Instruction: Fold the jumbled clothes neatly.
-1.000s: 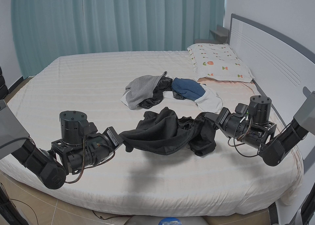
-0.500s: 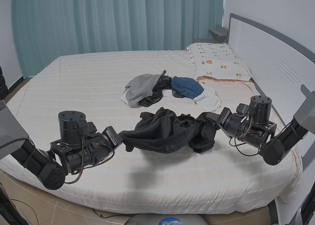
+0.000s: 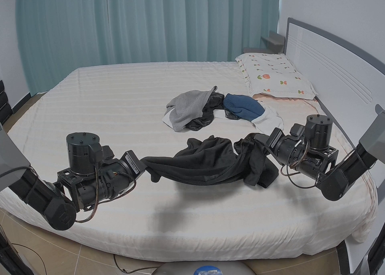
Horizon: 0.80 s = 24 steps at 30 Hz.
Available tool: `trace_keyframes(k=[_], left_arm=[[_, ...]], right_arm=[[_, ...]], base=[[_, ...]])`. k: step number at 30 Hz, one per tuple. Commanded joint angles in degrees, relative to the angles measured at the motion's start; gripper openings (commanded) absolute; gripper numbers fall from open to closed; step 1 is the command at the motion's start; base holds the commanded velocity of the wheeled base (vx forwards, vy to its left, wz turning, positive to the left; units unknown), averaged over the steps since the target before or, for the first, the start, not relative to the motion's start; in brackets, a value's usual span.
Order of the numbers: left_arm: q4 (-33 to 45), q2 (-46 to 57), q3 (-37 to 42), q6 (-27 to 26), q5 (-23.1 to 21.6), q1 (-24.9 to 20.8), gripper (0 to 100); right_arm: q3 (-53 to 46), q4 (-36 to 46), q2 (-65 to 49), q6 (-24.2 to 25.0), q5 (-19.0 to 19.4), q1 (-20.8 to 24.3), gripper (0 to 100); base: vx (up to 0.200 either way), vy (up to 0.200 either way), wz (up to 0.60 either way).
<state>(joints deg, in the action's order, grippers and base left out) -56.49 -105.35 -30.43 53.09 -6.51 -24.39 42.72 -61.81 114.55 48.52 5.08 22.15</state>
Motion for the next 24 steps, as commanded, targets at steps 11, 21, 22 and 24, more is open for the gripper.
trace_keyframes(k=[11, 21, 22, 24], left_arm=[[0.3, 2.0, 0.1, -0.2, 0.1, 0.0, 0], [0.4, 2.3, 0.0, -0.2, 0.1, 0.0, 0], [0.4, 2.3, 0.1, -0.2, 0.1, 0.0, 0], [0.4, 2.3, 0.1, -0.2, 0.1, 0.0, 0]], right_arm=[[0.1, -0.2, -2.0, 0.0, -0.1, -0.2, 0], [0.2, -0.3, -2.5, 0.1, -0.1, -0.5, 0], [0.1, -0.3, -2.6, 0.1, 0.0, -0.5, 0], [0.1, -0.3, -2.6, 0.1, 0.0, -0.5, 0]], base=[[0.000, 0.200, 0.00], [0.000, 0.200, 0.00], [0.000, 0.200, 0.00], [0.000, 0.200, 0.00]])
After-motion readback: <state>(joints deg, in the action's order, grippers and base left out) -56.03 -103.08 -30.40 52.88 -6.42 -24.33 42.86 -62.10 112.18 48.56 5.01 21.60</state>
